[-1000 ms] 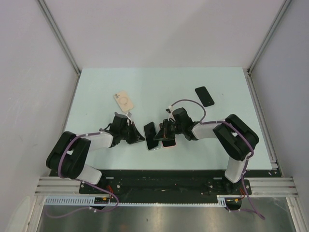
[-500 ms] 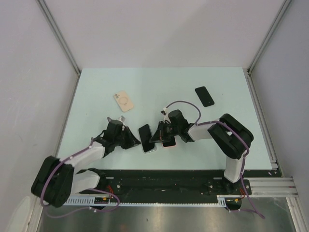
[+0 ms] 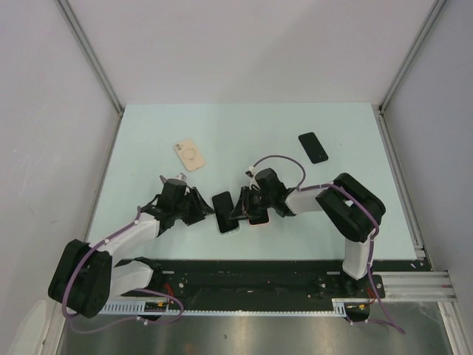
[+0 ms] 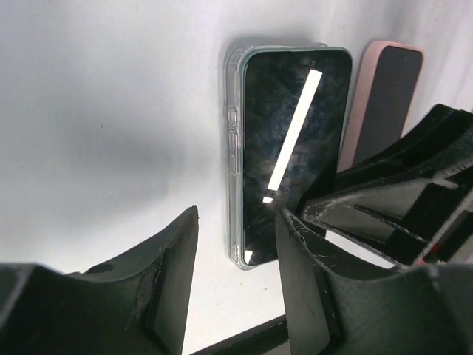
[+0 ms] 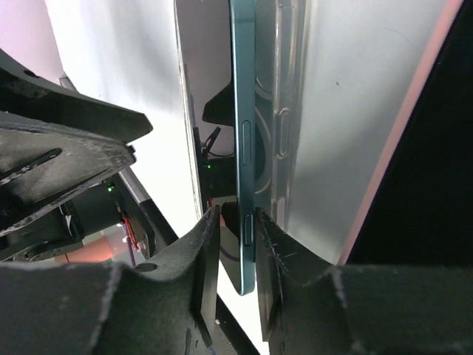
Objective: Put the phone into the phone case
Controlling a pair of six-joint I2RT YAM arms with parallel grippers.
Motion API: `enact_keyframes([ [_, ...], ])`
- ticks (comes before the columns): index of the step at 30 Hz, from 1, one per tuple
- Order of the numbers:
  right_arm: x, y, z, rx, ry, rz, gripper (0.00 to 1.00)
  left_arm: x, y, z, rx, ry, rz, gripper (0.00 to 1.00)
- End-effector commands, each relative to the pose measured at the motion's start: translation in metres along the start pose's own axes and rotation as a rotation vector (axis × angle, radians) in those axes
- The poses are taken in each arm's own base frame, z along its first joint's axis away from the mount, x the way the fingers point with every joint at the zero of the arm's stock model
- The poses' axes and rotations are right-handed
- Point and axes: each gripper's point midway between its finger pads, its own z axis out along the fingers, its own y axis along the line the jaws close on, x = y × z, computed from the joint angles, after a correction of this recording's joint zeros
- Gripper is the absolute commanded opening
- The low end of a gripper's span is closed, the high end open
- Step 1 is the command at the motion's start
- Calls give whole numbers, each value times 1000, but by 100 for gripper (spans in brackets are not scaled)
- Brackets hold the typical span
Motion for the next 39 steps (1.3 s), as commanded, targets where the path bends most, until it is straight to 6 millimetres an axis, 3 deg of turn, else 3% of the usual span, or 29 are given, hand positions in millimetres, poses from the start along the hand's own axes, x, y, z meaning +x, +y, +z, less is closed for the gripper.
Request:
enact_keyframes([
  [1, -13, -3, -9, 100, -45, -56, 30, -14, -14, 7, 22, -9, 21, 51],
  [9, -23, -10, -17, 118, -58, -59, 37, -12, -15, 19, 18, 32, 43, 51],
  [17, -32, -2, -26, 98, -84, -91, 41, -9, -10, 31, 0, 61, 52, 51],
  [21, -33, 2, -28, 82, -84, -105, 30, -10, -17, 31, 29, 65, 50, 51],
  [28, -17, 1, -17, 73, -30, -91, 25, -14, -19, 30, 16, 60, 64, 52],
  [34, -6, 14, -9, 41, -4, -105, 25, -11, -17, 34, 7, 81, 61, 51],
  [36, -6, 18, -11, 41, -2, -114, 26, -11, -15, 34, 2, 80, 60, 50],
  [39, -12, 17, -19, 80, -26, -118, 40, -10, -14, 35, 4, 82, 68, 50],
])
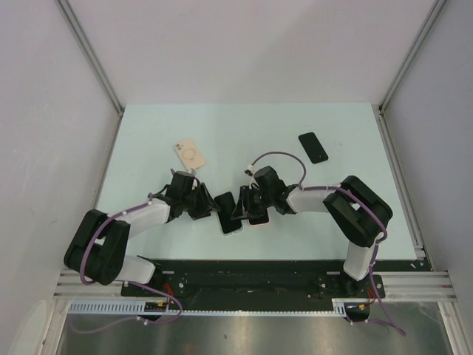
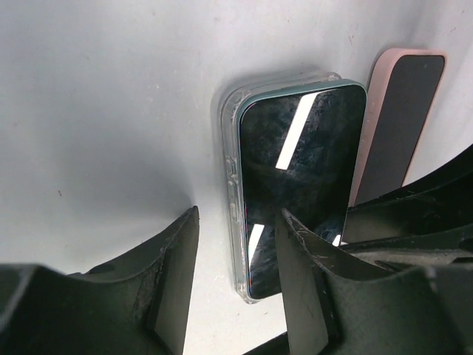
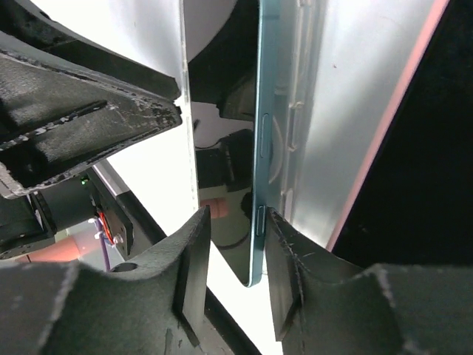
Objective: Put the phone into the phone case
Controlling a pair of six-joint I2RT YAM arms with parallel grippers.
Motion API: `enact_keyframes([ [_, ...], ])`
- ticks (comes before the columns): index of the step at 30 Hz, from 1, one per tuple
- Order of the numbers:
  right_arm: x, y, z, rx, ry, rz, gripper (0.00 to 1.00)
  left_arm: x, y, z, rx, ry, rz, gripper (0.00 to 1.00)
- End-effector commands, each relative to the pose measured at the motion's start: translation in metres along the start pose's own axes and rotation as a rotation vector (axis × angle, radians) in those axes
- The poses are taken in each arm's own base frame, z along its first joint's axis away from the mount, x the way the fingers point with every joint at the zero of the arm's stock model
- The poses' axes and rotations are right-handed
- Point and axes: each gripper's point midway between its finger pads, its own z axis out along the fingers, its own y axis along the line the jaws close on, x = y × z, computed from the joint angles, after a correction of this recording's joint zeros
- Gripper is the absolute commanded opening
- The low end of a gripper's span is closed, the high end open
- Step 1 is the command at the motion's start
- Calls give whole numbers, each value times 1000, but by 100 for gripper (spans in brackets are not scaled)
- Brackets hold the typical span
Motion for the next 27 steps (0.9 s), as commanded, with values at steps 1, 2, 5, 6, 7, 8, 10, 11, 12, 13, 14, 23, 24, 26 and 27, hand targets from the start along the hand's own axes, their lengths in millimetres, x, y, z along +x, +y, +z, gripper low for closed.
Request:
enact_keyframes([
  [1, -16, 14, -11, 5, -43, -33, 44, -8, -7, 0, 22, -12, 29, 50],
  [2, -18, 13, -15, 20, -51, -31, 46, -9, -8, 0, 25, -13, 31, 49],
  [5, -23, 10, -23, 39, -65, -24, 51, -7, -7, 3, 22, -1, 35, 48],
  [6, -25, 9, -25, 43, -75, -29, 52, -7, -7, 4, 21, 2, 36, 48],
  [7, -27, 8, -27, 47, -80, -30, 52, -8, -7, 5, 21, 2, 36, 47],
  [8, -29, 7, -27, 51, -86, -32, 53, -6, -5, 7, 14, 8, 37, 47],
  [10, -31, 3, -27, 55, -87, -27, 54, -8, -5, 8, 17, 6, 41, 47],
  [11, -32, 1, -27, 55, -87, -24, 55, -7, -4, 10, 11, 11, 39, 47],
  [12, -31, 0, -25, 52, -82, -22, 56, -6, -4, 11, 12, 15, 42, 47],
  [13, -32, 0, -23, 40, -78, -24, 57, -7, -5, 11, 14, 15, 42, 47],
  [14, -31, 0, -22, 33, -75, -27, 56, -7, -4, 12, 12, 18, 41, 46],
  [23, -25, 1, -8, 23, -37, -46, 55, -3, 11, 21, -63, 43, 36, 34],
  [24, -23, 0, -6, 28, -31, -48, 56, -3, 11, 21, -68, 51, 34, 33],
  [26, -22, -5, 1, 56, -27, -57, 56, -2, 12, 21, -69, 52, 35, 28],
  [27, -20, -8, 3, 71, -21, -51, 58, 0, 14, 20, -74, 54, 34, 26],
])
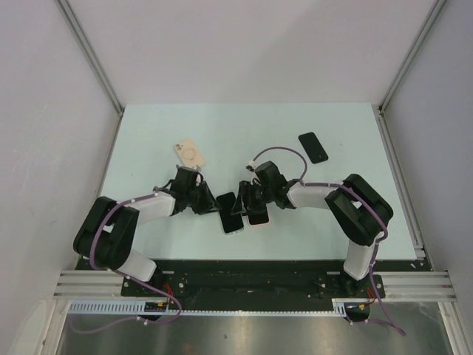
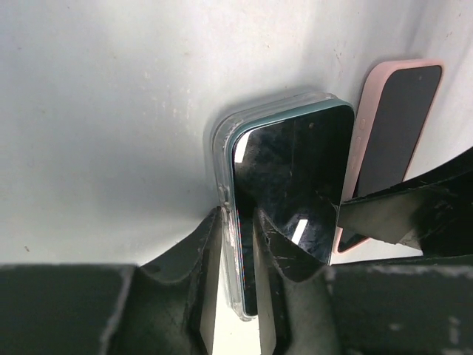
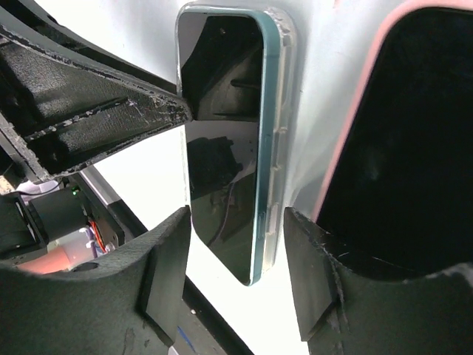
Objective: Put the phone into the phone case
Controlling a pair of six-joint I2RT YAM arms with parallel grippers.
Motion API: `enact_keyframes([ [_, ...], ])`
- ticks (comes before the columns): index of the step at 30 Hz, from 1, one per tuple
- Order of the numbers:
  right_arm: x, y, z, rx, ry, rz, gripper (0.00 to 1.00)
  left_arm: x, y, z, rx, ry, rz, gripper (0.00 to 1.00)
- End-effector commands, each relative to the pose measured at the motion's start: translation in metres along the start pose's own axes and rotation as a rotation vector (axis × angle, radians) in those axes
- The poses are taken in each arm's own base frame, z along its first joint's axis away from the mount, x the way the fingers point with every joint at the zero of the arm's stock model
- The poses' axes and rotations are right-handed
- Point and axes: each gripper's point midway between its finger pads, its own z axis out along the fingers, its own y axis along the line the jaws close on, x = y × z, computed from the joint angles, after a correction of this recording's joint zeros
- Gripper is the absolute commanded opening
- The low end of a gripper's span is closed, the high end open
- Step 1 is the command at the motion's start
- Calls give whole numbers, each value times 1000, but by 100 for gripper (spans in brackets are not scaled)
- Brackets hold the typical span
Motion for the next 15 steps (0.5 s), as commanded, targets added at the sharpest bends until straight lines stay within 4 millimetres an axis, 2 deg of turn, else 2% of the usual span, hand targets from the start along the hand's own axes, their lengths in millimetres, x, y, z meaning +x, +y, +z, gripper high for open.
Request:
enact_keyframes([
  [1, -6, -4, 15, 40, -7, -34, 59, 4, 21, 2, -85, 10, 9, 23],
  [4, 0, -8, 22, 57, 9, -23, 61, 10, 18, 1, -49, 38, -3, 17],
  [5, 0, -7, 23, 56, 8, -23, 61, 9, 15, 1, -23, 36, -19, 16],
  [7, -1, 0, 25, 27, 11, -28, 62, 18, 10, 1, 27, 73, -37, 14],
  [12, -7, 43, 15, -210, 53, -11, 64, 29, 4, -1, 90, 106, -59, 11],
  [15, -15, 58, 8, -308, 57, 15, 63, 33, 2, -4, 114, 107, -64, 10],
])
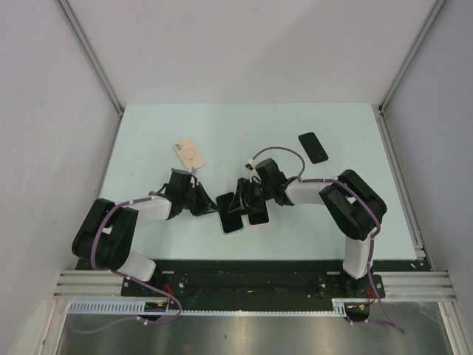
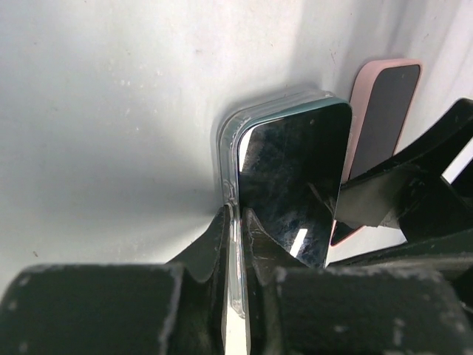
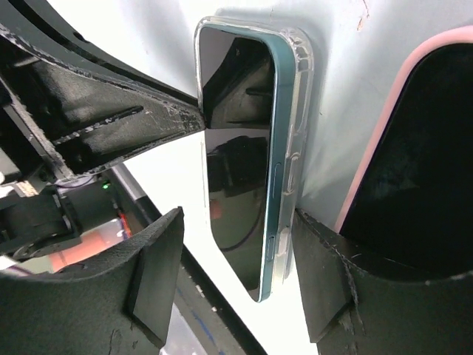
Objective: Put the phone into the phone case
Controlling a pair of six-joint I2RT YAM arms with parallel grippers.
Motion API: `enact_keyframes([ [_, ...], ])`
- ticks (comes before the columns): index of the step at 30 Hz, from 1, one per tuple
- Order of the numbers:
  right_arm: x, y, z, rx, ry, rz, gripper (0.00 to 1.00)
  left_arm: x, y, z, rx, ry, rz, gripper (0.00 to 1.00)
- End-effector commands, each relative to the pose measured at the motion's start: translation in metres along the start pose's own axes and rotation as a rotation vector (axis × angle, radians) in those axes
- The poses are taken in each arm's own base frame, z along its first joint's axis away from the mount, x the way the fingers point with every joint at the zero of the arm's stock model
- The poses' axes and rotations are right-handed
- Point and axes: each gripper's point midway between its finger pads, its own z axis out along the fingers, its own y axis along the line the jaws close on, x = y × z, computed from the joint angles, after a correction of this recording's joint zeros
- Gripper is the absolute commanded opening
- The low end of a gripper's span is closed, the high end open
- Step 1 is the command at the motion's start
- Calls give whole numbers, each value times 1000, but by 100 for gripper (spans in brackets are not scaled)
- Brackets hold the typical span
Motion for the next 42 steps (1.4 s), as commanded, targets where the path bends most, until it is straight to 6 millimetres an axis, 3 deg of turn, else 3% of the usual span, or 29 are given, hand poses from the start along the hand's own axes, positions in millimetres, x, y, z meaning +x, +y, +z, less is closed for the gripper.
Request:
enact_keyframes([
  [1, -12, 51, -1, -257, 20, -25, 64, 31, 1, -2, 41, 93, -21, 10],
  [8, -21, 78, -12, -409, 15, -5, 63, 34, 2, -5, 49, 90, -18, 11],
  [17, -16, 69, -11, -410, 32, 24, 55, 35, 10, -3, 23, 89, -10, 12],
  [31, -11, 38, -5, -238, 10, 33, 57, 33, 10, -5, 15, 76, 9, 13],
  [34, -12, 35, -6, -217, 3, 32, 51, 32, 10, -5, 13, 72, 11, 13],
  [42, -8, 22, -6, -151, 7, 39, 19, 32, 15, -7, -7, 59, 15, 15],
])
